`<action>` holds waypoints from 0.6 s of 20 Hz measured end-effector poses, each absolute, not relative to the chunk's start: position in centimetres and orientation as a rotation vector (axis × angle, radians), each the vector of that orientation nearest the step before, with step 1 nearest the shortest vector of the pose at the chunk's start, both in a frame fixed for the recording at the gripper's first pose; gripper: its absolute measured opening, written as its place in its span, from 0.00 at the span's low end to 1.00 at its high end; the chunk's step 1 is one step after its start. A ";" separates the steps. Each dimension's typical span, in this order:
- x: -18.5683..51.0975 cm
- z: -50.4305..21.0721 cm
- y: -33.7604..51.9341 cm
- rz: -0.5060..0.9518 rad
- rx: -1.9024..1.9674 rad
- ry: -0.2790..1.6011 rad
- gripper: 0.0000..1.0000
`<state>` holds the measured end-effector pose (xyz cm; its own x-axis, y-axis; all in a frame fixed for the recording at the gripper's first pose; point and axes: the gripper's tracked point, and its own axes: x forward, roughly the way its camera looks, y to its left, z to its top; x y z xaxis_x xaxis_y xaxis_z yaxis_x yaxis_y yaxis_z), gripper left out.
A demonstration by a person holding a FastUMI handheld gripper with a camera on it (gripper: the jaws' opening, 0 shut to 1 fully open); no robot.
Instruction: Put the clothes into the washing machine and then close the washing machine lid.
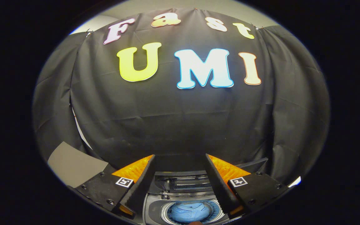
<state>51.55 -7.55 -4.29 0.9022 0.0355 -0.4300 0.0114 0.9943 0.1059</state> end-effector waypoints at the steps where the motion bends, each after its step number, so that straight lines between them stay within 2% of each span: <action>1: 52.1 -4.2 -7.5 0.012 0.112 0.446 0.96; 12: 58.1 -8.2 -9.3 -0.045 0.191 0.528 0.96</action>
<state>58.08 -9.27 -8.18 0.8631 0.0063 -0.5050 0.0918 0.9813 0.1691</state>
